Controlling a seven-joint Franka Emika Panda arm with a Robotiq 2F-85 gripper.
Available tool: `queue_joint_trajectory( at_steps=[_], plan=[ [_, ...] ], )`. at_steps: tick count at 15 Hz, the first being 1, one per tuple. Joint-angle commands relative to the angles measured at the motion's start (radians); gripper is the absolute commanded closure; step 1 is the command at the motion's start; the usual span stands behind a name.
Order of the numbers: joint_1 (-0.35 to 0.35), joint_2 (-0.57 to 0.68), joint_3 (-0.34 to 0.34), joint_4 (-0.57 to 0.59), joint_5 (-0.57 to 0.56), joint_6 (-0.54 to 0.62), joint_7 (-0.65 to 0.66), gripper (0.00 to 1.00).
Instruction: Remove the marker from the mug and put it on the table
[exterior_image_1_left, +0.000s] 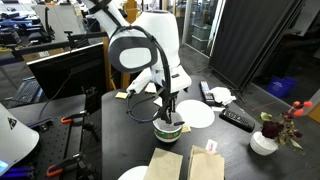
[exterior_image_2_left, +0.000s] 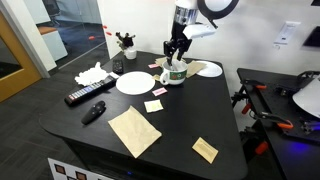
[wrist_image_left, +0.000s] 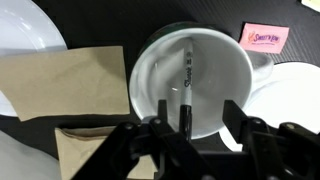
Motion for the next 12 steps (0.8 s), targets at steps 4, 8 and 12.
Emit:
queue_joint_trajectory(
  at_steps=[4,8,12],
  plan=[
    [0.028,0.064,-0.026,0.060,0.047,-0.037,-0.048,0.44],
    [0.033,0.092,-0.031,0.076,0.062,-0.039,-0.055,0.42],
    [0.057,0.121,-0.062,0.094,0.053,-0.032,-0.045,0.44]
  ],
)
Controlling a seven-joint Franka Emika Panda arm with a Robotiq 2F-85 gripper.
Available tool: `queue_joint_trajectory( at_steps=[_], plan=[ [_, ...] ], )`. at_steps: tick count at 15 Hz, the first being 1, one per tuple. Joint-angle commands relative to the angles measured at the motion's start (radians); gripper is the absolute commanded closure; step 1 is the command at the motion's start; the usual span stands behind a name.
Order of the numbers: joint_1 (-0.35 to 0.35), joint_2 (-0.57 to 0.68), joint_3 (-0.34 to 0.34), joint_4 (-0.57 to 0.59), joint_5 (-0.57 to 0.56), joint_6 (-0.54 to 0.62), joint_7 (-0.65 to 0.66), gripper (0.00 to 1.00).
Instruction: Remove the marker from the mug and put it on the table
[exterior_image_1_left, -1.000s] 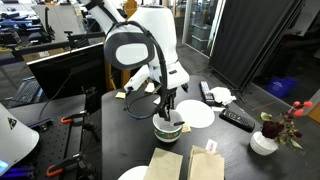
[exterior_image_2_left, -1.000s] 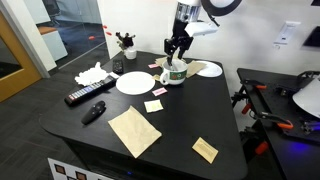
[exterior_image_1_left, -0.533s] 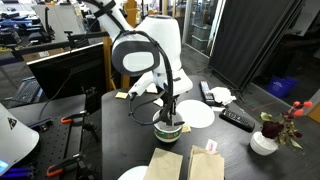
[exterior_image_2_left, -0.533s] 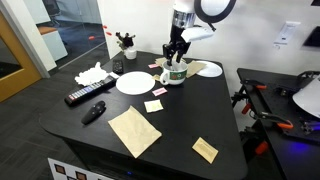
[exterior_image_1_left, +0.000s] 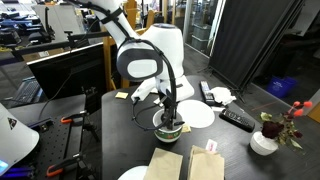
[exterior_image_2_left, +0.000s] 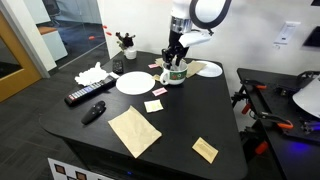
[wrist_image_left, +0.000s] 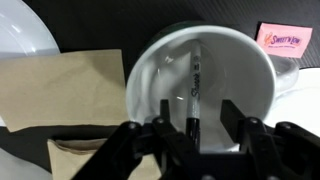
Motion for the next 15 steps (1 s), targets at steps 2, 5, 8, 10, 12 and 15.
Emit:
queue_joint_trajectory(
  at_steps=[2,5,8,10,12,15],
  plan=[
    [0.042,0.037,-0.049,0.043,0.015,-0.025,-0.022,0.53],
    [0.055,0.052,-0.060,0.051,0.014,-0.024,-0.022,0.85],
    [0.068,0.056,-0.068,0.050,0.012,-0.021,-0.022,1.00],
    [0.078,0.050,-0.074,0.043,0.008,-0.018,-0.019,0.96],
    [0.094,0.030,-0.086,0.020,0.001,-0.013,-0.008,0.96],
    [0.143,-0.009,-0.126,-0.025,-0.031,0.002,0.019,0.96]
  ],
)
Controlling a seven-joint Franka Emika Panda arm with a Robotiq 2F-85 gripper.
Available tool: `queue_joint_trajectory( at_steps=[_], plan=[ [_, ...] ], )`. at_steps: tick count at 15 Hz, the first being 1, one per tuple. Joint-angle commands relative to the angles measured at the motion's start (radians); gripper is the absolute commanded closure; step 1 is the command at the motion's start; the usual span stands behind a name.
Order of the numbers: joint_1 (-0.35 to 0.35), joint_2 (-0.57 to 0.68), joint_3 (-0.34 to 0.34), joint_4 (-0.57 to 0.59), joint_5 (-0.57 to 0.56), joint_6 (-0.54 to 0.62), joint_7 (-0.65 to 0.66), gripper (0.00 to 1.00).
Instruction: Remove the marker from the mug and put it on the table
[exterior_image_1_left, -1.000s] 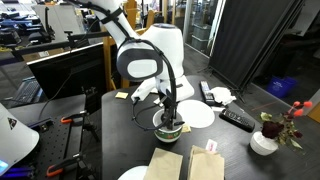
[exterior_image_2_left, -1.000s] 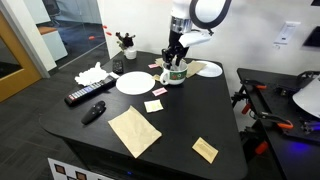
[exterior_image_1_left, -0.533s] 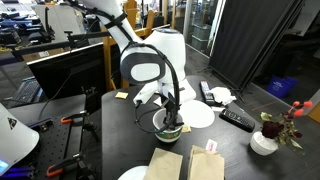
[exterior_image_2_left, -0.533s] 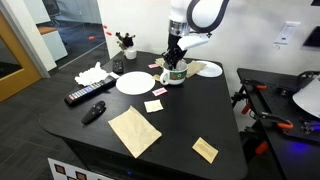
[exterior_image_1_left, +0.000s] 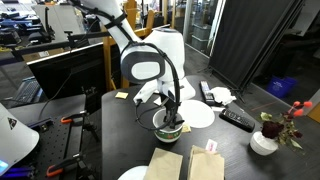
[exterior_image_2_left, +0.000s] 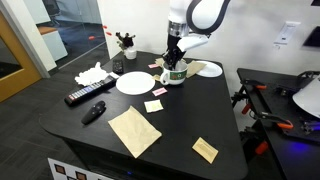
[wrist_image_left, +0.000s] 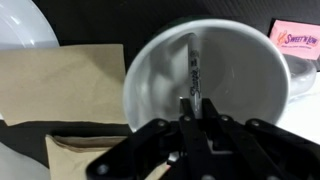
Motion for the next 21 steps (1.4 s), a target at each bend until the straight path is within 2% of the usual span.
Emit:
queue_joint_trajectory(
  at_steps=[1,4,7,11,15,21],
  plan=[
    [0.081,-0.075,-0.070,-0.074,-0.044,0.010,0.032,0.96],
    [0.151,-0.138,-0.134,-0.126,-0.112,0.024,0.073,0.96],
    [0.204,-0.209,-0.190,-0.162,-0.224,0.019,0.160,0.96],
    [0.202,-0.325,-0.187,-0.198,-0.404,0.000,0.266,0.96],
    [0.133,-0.449,-0.092,-0.247,-0.531,-0.017,0.306,0.96],
    [0.031,-0.546,0.116,-0.331,-0.416,-0.018,0.141,0.96]
  ],
)
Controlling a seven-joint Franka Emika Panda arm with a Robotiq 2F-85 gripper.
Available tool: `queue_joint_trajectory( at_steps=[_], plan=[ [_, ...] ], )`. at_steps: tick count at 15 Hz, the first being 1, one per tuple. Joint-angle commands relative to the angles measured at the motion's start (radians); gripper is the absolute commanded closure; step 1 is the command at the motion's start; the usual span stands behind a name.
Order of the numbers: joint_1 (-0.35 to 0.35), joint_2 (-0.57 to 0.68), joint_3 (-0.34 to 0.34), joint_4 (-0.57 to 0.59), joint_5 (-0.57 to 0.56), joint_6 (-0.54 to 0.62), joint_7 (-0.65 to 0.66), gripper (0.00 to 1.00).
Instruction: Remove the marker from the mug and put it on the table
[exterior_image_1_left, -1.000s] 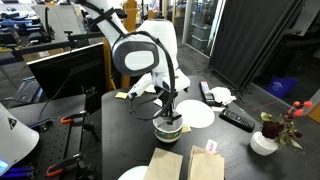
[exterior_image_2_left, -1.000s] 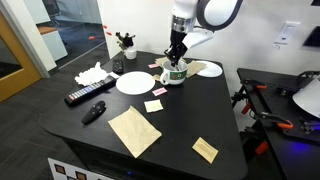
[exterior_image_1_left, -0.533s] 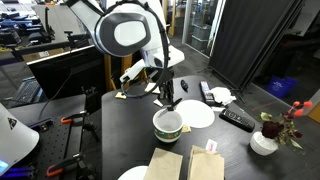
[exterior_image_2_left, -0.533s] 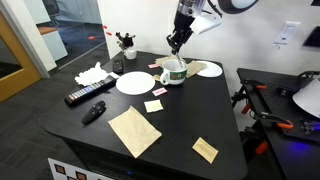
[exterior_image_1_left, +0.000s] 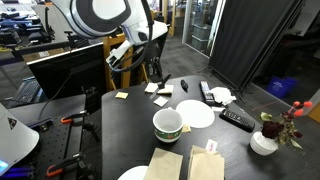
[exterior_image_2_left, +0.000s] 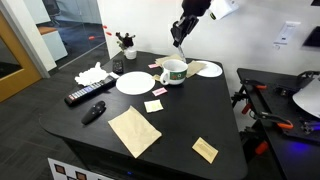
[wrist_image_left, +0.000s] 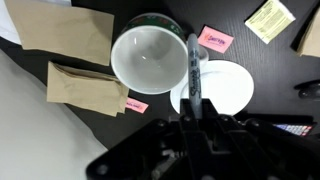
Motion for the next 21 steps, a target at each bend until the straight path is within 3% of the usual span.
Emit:
queue_joint_trajectory(
  at_steps=[1,8,15,18,21],
  plan=[
    [-0.053,-0.063,0.110,-0.061,0.106,-0.022,-0.145,0.96],
    [-0.037,-0.022,0.229,-0.074,0.285,-0.072,-0.552,0.96],
    [-0.017,0.056,0.278,-0.027,0.440,-0.138,-0.998,0.96],
    [-0.020,0.114,0.295,0.016,0.439,-0.198,-1.108,0.96],
    [-0.021,0.177,0.307,0.067,0.397,-0.258,-1.132,0.96]
  ],
)
